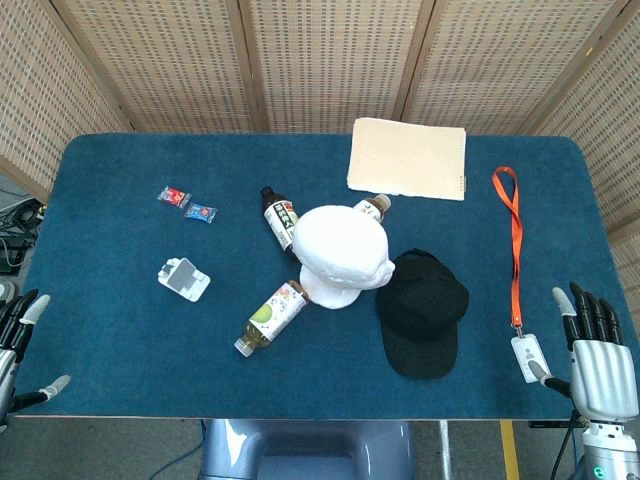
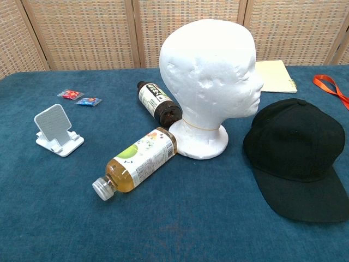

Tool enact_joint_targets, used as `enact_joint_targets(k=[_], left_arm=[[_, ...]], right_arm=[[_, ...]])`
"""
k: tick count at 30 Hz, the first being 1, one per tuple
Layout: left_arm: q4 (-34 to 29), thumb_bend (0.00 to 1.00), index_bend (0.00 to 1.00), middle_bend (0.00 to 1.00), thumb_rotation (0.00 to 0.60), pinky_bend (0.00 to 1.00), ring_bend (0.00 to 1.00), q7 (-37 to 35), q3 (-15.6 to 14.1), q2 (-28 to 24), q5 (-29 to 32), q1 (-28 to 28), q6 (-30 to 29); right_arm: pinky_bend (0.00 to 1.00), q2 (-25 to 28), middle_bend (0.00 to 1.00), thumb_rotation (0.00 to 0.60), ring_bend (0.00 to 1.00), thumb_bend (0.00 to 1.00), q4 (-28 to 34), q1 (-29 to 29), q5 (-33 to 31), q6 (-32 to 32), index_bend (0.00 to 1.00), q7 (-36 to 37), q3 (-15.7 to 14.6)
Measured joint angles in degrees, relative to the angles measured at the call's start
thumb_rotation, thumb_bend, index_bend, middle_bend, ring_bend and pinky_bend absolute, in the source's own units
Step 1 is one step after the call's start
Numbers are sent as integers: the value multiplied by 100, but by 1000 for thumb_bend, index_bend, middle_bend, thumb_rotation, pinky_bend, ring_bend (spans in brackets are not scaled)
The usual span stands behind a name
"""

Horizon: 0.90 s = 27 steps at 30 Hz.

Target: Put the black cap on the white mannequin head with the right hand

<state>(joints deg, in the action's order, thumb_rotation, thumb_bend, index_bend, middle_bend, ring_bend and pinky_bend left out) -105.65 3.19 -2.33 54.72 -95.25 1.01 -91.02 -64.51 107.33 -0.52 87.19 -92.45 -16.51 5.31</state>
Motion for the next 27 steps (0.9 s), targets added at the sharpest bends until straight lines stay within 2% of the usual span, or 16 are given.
enact_joint_targets(k=[8, 10, 11, 12, 13, 14, 15, 17, 21, 27], left_arm=[[-2, 0, 0, 0, 600, 0, 0, -2, -20, 4, -62, 12, -28], [0, 0, 0, 0, 600, 0, 0, 6, -25, 10, -72, 18, -36], [0, 0, 0, 0, 600, 0, 0, 13, -26, 13, -75, 17, -33], [0, 0, 0, 0, 600, 0, 0, 31, -27, 19, -76, 13, -22], [1, 0, 0, 0, 600, 0, 0, 47, -27, 24, -73, 8, -6], [1, 0, 0, 0, 600, 0, 0, 59, -25, 29, -63, 1, 14], [-3, 0, 0, 0, 600, 0, 0, 71, -20, 34, -38, -11, 41], [-13, 0, 0, 0, 600, 0, 0, 84, -4, 39, 15, -26, 72], [-50, 0, 0, 0, 600, 0, 0, 143, 40, 55, 130, -58, 136], [-91, 0, 0, 0, 600, 0, 0, 284, 78, 98, 283, -120, 288]], right_arm=[[0, 16, 1, 600, 1, 0, 10, -12, 62, 14, 0, 50, -52], [34, 22, 80, 600, 124, 0, 9, -8, 72, 34, 0, 57, -65], [161, 27, 202, 600, 298, 0, 10, 0, 84, 59, 0, 58, -76], [330, 31, 338, 600, 471, 0, 9, 11, 100, 86, 0, 53, -87], [487, 33, 444, 600, 596, 0, 4, 28, 133, 114, 0, 42, -98], [703, 28, 572, 600, 717, 0, -20, 61, 202, 147, 0, 15, -108], [846, 17, 664, 600, 794, 0, -57, 92, 272, 175, 0, -9, -116], [964, -16, 758, 600, 873, 0, -196, 185, 438, 299, 0, -58, -154], [1000, -40, 879, 600, 973, 0, -400, 422, 630, 806, 0, -121, -282], [1000, -124, 935, 600, 1000, 0, -794, 946, 1301, 1624, 0, -282, -545]])
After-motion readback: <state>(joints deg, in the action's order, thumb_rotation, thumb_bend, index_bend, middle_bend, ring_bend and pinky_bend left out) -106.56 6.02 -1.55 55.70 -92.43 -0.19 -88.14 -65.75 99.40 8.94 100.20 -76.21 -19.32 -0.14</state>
